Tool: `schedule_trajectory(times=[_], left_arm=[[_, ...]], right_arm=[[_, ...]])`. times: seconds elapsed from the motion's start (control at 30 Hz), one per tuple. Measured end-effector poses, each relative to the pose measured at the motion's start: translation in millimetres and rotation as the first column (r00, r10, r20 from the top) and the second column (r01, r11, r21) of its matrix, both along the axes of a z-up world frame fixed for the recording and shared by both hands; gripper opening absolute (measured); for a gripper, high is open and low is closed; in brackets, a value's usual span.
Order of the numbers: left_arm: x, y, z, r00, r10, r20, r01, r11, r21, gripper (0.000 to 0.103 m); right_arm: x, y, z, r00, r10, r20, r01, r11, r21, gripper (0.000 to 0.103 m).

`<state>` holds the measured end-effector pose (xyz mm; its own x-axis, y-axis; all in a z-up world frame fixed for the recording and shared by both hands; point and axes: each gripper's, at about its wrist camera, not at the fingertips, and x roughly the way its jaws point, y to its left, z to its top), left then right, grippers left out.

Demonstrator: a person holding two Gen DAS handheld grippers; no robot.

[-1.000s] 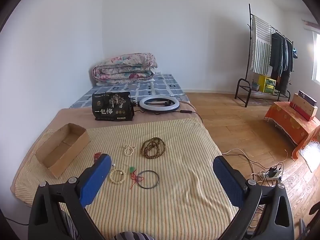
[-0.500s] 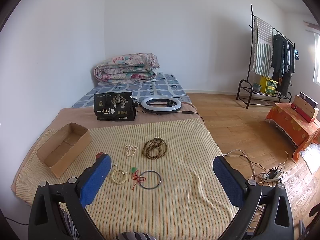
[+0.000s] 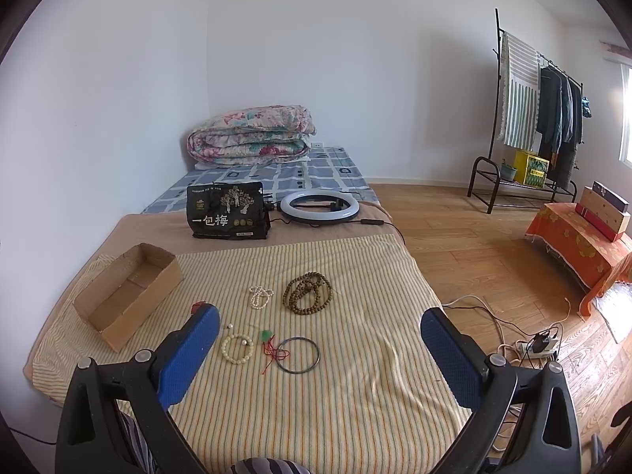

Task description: Organize jewelry

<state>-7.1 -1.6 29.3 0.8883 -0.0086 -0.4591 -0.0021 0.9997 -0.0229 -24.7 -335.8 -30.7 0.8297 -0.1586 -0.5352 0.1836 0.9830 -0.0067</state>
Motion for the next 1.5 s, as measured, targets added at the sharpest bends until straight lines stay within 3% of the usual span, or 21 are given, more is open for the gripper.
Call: schedule_trajectory(times=[1.23,1.5], left_arm=[[-2.7,-6.0,2.6,1.0,-0.005,0.0,0.005,1.0,-0.006,0.101],[2.4,-17.3,-10.2,1.0,-0.02,-0.017,0.02,1.0,0.0,0.101]], right_arm=[[1.6,2.3,-3.9,1.0,0.001,-0.015,-0.001,1.0,0.011,0.103],[7.7,-4.6,-10.1,1.0,-0.005,-0.029,0.006,1.0,0.018,0.103]])
